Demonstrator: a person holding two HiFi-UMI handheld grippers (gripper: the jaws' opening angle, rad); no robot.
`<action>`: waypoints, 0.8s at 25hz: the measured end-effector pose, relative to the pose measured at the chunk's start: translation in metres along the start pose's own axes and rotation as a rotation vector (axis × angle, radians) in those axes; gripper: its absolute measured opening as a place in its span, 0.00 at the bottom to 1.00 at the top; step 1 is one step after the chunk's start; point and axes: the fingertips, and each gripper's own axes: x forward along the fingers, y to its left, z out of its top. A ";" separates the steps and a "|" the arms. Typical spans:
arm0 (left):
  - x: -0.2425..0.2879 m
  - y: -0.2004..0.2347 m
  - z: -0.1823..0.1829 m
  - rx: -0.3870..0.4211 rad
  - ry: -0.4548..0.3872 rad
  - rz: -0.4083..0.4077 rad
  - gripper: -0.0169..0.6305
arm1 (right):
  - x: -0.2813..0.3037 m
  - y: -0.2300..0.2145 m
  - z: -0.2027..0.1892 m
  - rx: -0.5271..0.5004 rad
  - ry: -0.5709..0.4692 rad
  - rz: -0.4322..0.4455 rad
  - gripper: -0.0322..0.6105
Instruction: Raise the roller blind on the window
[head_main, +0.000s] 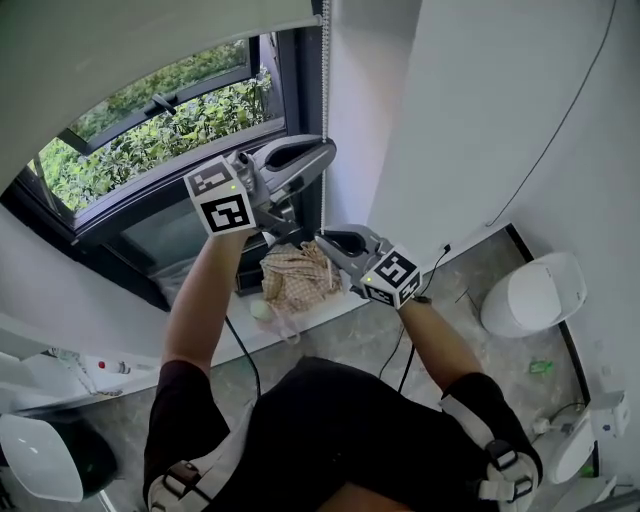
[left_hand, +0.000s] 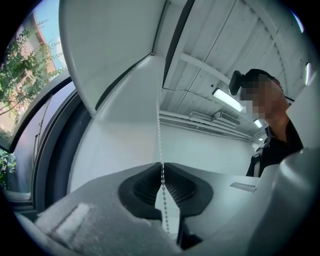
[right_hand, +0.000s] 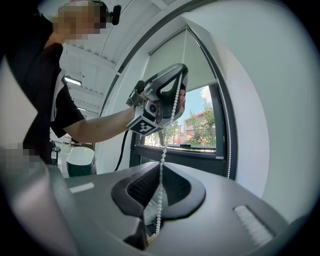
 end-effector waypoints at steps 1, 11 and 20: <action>0.001 -0.003 0.000 -0.003 -0.004 -0.012 0.05 | -0.001 -0.001 0.000 0.003 -0.002 -0.002 0.07; -0.006 0.002 -0.050 -0.013 0.049 0.077 0.05 | -0.024 -0.002 -0.051 0.056 0.095 -0.023 0.07; -0.053 -0.001 -0.171 -0.179 0.075 0.155 0.05 | -0.045 0.041 -0.165 0.031 0.491 0.128 0.08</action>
